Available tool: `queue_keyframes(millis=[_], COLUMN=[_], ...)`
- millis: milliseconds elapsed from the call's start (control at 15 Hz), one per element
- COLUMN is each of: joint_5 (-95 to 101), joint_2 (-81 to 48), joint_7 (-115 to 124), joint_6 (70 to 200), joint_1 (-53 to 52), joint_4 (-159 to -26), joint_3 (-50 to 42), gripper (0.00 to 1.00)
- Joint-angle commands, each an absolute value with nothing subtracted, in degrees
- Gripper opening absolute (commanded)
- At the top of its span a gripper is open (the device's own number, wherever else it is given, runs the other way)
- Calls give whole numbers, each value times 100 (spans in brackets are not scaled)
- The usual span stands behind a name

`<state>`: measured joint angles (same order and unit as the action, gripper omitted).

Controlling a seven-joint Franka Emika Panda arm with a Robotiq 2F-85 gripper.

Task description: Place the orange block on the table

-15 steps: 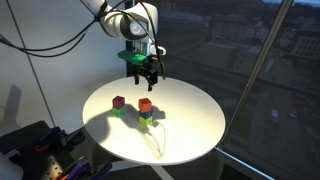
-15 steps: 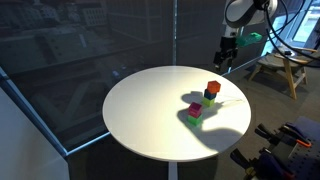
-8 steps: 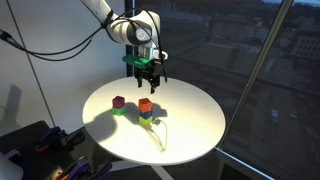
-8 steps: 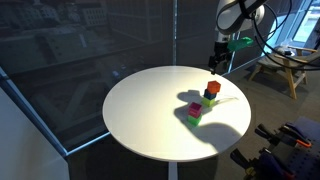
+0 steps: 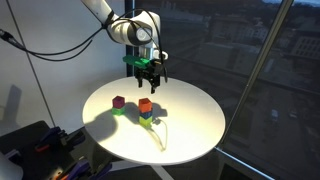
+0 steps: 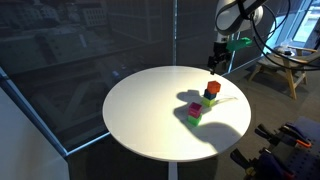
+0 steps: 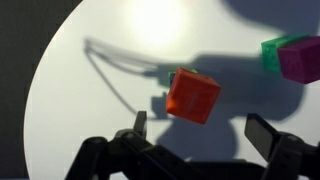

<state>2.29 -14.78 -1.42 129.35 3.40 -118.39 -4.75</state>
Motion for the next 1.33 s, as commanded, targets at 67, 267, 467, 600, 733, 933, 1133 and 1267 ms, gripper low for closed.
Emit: queue_keyframes(millis=[67,267,467,600,733,933,1133,1267], joint_5=[300,279,222,184,157,110,0,-58], joint_2=[-1562,-1695,-1787,-1816,-1817,-1822,-1855,-1905], joint_7=[-21,92,428,636,814,1053,1181,1241], joint_6=[12895,12885,12947,12955,13012,13184,13339,13401], joint_1=[333,313,276,260,247,234,229,223], joint_4=[-11769,-11721,-11715,-11712,-11739,-11752,-11729,-11707], joint_3=[-455,-448,-465,-467,-468,-466,-452,-454], gripper=[100,100,100,100,100,100,100,100])
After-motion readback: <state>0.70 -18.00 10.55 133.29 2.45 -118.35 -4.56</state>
